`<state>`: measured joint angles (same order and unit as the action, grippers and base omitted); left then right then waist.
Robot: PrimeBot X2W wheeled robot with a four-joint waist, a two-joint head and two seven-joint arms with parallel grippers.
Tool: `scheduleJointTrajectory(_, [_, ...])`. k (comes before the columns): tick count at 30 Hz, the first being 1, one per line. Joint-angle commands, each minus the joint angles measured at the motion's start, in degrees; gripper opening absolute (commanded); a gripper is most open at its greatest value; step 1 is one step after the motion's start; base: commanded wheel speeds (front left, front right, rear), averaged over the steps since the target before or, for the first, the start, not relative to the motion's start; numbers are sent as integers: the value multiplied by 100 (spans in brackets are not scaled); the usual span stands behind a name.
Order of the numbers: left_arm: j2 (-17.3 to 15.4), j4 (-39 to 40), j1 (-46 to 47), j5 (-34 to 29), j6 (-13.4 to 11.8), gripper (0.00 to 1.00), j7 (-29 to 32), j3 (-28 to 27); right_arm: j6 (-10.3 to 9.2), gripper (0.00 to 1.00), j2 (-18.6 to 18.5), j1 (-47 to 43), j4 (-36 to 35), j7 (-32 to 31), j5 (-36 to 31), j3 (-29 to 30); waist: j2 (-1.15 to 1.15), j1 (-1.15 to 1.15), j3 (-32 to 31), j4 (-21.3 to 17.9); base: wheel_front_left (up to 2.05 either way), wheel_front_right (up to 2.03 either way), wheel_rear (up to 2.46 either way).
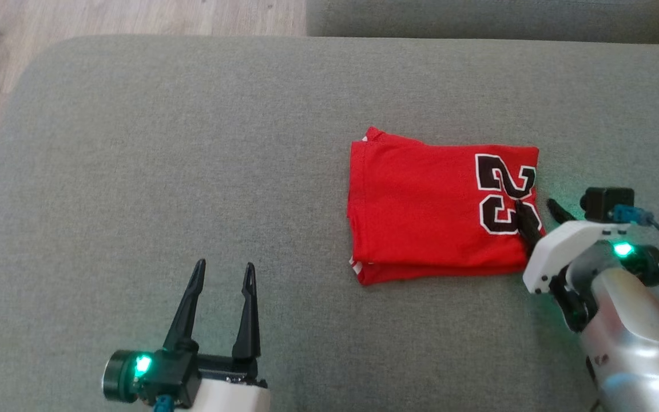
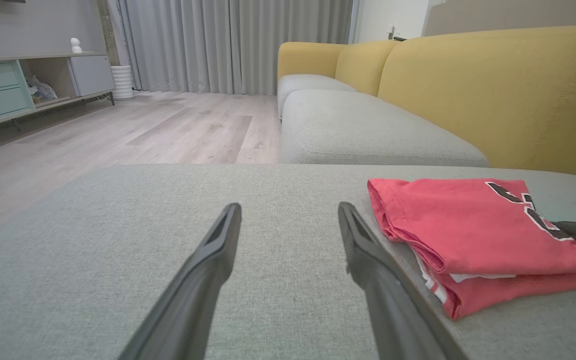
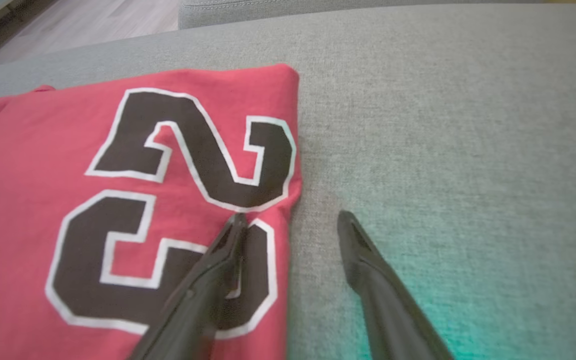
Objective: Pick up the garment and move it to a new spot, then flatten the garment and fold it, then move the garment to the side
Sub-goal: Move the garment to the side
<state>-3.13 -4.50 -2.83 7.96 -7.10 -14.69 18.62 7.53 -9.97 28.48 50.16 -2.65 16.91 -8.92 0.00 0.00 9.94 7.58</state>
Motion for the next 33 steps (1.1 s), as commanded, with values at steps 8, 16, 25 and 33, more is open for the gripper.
scheduleJointTrajectory(8, [25,303,231,-19,-159,100,-30,-187,-4,0,-241,252,-89,170,174,-216,0,0,96,-181,0,0,0])
scheduleJointTrajectory(16, [25,489,425,-108,-181,100,-30,-209,-4,0,-1104,572,-690,60,-12,-176,0,0,485,-812,0,0,0])
scheduleJointTrajectory(25, [25,507,938,-160,-140,100,-30,-168,-4,0,-2318,956,-1612,-448,-213,484,0,0,1187,-1243,0,0,0])
scheduleJointTrajectory(33, [25,428,1273,-132,-123,100,-30,-94,-4,0,-3181,845,-2298,-1027,-460,1314,0,0,1591,-1261,0,0,0])
